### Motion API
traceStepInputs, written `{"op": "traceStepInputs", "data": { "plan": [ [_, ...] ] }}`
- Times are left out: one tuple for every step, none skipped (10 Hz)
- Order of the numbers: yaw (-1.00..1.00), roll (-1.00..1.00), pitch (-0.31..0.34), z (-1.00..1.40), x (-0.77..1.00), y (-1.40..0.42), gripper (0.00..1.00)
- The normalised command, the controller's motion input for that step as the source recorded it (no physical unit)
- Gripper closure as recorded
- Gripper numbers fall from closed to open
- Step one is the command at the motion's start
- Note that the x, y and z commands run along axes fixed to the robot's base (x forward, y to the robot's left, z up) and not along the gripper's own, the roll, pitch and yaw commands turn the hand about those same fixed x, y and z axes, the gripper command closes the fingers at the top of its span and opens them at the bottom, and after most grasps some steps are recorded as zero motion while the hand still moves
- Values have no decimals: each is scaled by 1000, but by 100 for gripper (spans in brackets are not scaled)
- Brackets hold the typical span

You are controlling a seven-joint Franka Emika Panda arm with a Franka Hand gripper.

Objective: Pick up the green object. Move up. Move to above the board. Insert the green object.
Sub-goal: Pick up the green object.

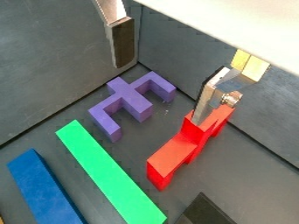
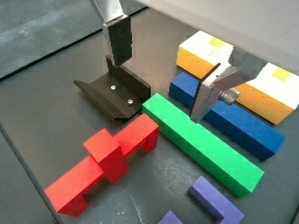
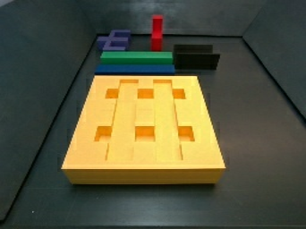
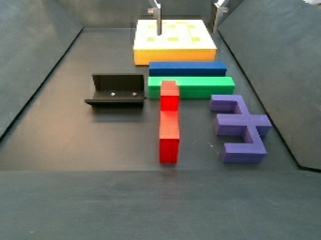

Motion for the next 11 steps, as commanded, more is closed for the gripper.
{"op": "traceStepInputs", "data": {
  "plan": [
    [0, 11, 0, 0, -9, 0, 0],
    [0, 0, 0, 0, 0, -49, 0],
    [-34, 31, 0, 0, 0, -114, 0],
    [-269, 39, 0, -60, 0, -271, 0],
    [-574, 0, 0, -166, 0, -291, 0],
    [-840, -19, 0, -180, 0, -254, 0],
    [-1000, -4, 0, -197, 0, -86, 0],
    [-1000, -23, -19, -311, 0, 0, 0],
    [-1000, -21, -20, -323, 0, 0, 0],
    [-1000, -16, -9, -306, 0, -6, 0],
    [-1000, -19, -16, -303, 0, -114, 0]
  ]
}}
